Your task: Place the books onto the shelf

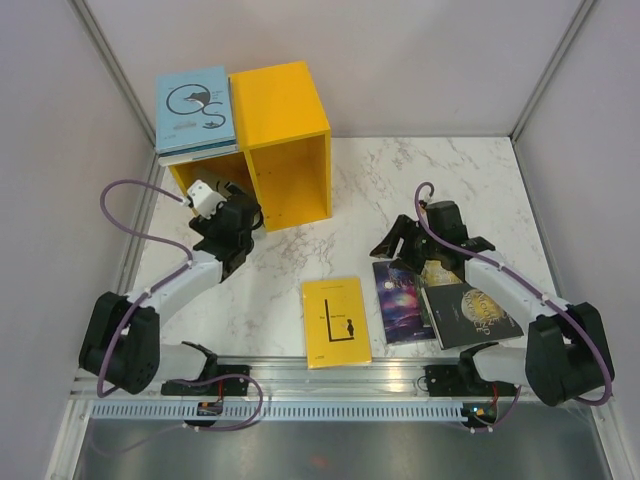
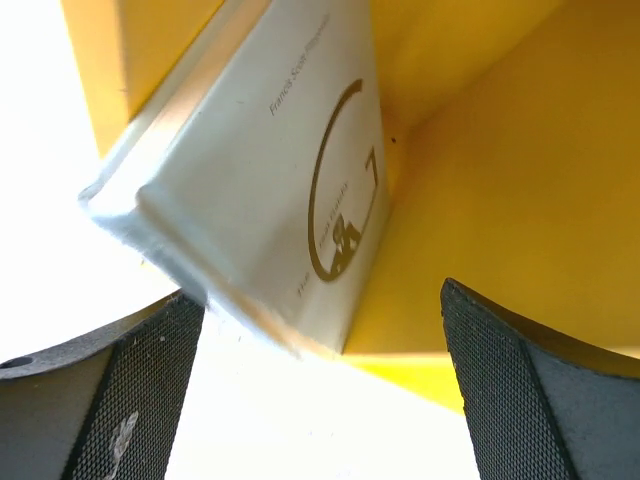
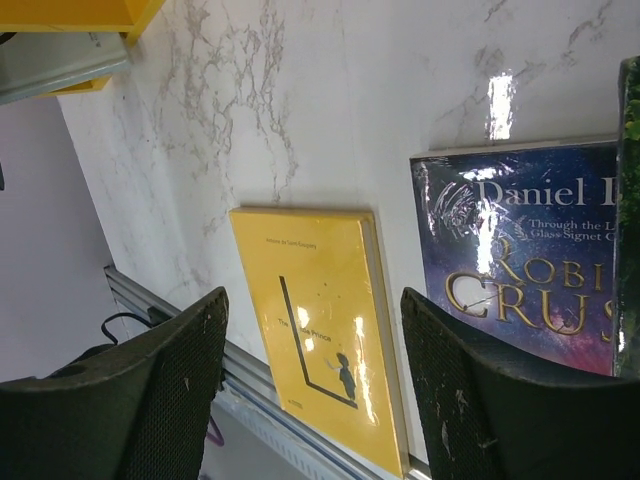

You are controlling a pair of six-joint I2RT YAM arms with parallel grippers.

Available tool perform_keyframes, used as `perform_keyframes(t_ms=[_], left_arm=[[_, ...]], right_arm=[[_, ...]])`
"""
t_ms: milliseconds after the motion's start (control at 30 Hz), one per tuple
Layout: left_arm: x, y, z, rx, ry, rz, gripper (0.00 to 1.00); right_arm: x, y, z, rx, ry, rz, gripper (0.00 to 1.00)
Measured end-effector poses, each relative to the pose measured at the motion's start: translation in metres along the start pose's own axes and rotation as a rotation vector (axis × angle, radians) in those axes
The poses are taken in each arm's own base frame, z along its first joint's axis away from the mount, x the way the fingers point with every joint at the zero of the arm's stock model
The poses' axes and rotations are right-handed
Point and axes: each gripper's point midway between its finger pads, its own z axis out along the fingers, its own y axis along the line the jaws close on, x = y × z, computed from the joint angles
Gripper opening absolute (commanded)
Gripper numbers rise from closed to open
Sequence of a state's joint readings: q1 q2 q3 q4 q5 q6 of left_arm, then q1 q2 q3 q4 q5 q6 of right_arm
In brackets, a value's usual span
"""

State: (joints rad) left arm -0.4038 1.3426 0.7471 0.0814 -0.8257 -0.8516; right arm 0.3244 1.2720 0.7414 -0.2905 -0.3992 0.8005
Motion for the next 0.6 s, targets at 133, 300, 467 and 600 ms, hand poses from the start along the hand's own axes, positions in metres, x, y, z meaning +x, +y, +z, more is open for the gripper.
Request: perform_keyframes(t_ms=[133,300,467,600], left_arm=[[-0.005,-0.005,-0.022,0.056,0.054,0.005,1.0],[0.01,-0.017,-0.058,0.192,0.234,0.042,1.0],[0.047,-0.024,-0.115,0.387,0.472,0.082,0.95],[0.111,0.004,-0.162,0.471,0.703,0.176,0.95]], right_arm=[[0.001,0.007,-0.002,-0.035,0.007,-0.022,0.76],[0.014,0.018,-0.003,-0.067,0.041,-0.076,0.78],[0.049,0.037,-0.002,-0.105,0.107,-0.174,0.83],[0.076,0.026,0.002,-0.079,0.166,-0.198,0.84]])
